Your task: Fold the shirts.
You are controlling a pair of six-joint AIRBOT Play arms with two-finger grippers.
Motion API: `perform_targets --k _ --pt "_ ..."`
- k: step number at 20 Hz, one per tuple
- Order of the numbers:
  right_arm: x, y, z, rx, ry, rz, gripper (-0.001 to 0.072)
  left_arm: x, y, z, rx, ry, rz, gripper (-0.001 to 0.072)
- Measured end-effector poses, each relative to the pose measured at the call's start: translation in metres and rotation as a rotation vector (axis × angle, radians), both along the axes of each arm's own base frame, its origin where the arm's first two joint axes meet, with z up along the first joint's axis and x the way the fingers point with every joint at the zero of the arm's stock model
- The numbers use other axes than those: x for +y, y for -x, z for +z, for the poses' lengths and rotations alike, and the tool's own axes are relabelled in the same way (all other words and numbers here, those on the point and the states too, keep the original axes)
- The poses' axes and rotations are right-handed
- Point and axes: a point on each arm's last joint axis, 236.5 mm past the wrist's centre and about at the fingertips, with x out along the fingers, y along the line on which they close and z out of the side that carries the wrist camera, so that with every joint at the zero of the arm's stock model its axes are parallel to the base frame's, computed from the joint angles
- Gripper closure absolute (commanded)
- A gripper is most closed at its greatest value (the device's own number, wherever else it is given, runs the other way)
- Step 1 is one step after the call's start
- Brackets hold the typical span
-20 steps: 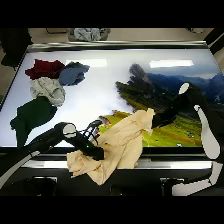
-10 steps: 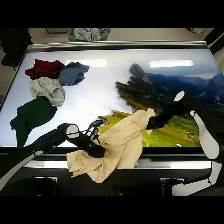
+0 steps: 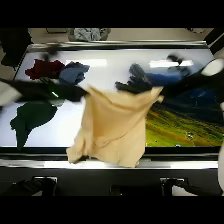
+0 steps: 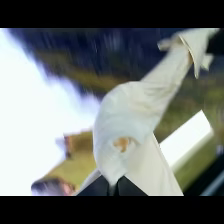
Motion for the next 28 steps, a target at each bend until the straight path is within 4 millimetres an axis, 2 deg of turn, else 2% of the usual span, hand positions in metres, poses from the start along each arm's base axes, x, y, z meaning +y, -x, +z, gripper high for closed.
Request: perform_targets --k 1,2,3,4,5,6,7,9,10,12,14,15,17,18,20,24,26,28 --pt "-0.011 -0.003 0.068 -0.194 0.035 -0.033 0.0678 0.021 -0.004 0.065 -0.143 0.049 0.052 0.0686" --pt "-0.019 0.004 0.133 -0.377 0.065 -0.069 0.0678 0.041 0.002 0.124 -0.273 0.094 0.094 0.0686" --pt "-0.023 0.022 0.202 -0.57 0.091 -0.104 0.0678 0.059 0.017 0.177 -0.397 0.131 0.128 0.0686" --pt "-0.024 0.047 0.259 -0.73 0.106 -0.132 0.0678 0.074 0.036 0.221 -0.506 0.166 0.154 0.0686" --pt "-0.026 0.078 0.308 -0.874 0.117 -0.164 0.0678 0.085 0.055 0.252 -0.589 0.196 0.171 0.0686" --pt "-0.026 0.107 0.345 -0.986 0.121 -0.194 0.0678 0.093 0.072 0.274 -0.651 0.219 0.183 0.0686" --pt "-0.026 0.136 0.374 -1.082 0.124 -0.218 0.0678 0.099 0.086 0.289 -0.699 0.24 0.192 0.0685" --pt "-0.029 0.178 0.41 -1.203 0.119 -0.271 0.0678 0.106 0.104 0.304 -0.749 0.267 0.203 0.0686" --pt "-0.032 0.19 0.418 -1.228 0.123 -0.296 0.0678 0.108 0.108 0.308 -0.762 0.277 0.204 0.0686" --pt "-0.036 0.202 0.425 -1.249 0.123 -0.326 0.0678 0.109 0.112 0.312 -0.777 0.288 0.209 0.0685" --pt "-0.041 0.198 0.424 -1.24 0.127 -0.346 0.0678 0.109 0.108 0.312 -0.775 0.292 0.212 0.0685" --pt "-0.044 0.188 0.418 -1.213 0.13 -0.352 0.0678 0.108 0.101 0.308 -0.763 0.289 0.213 0.0685" --pt "-0.052 0.155 0.398 -1.133 0.14 -0.358 0.0678 0.104 0.073 0.282 -0.69 0.245 0.223 0.0684" --pt "-0.056 0.132 0.383 -1.079 0.144 -0.358 0.0677 0.102 0.052 0.259 -0.631 0.206 0.232 0.0684" --pt "-0.068 0.07 0.33 -0.909 0.16 -0.353 0.0677 0.098 0.005 0.199 -0.488 0.116 0.25 0.0684" --pt "-0.085 -0.053 0.198 -0.597 0.142 -0.337 0.0676 0.097 -0.093 0.043 -0.163 -0.045 0.289 0.0683" --pt "-0.082 -0.104 0.131 -0.481 0.075 -0.329 0.0676 0.098 -0.129 -0.03 -0.026 -0.102 0.301 0.0683" --pt "-0.071 -0.144 0.068 -0.378 -0.041 -0.334 0.0676 0.098 -0.154 -0.097 0.093 -0.148 0.304 0.0683"
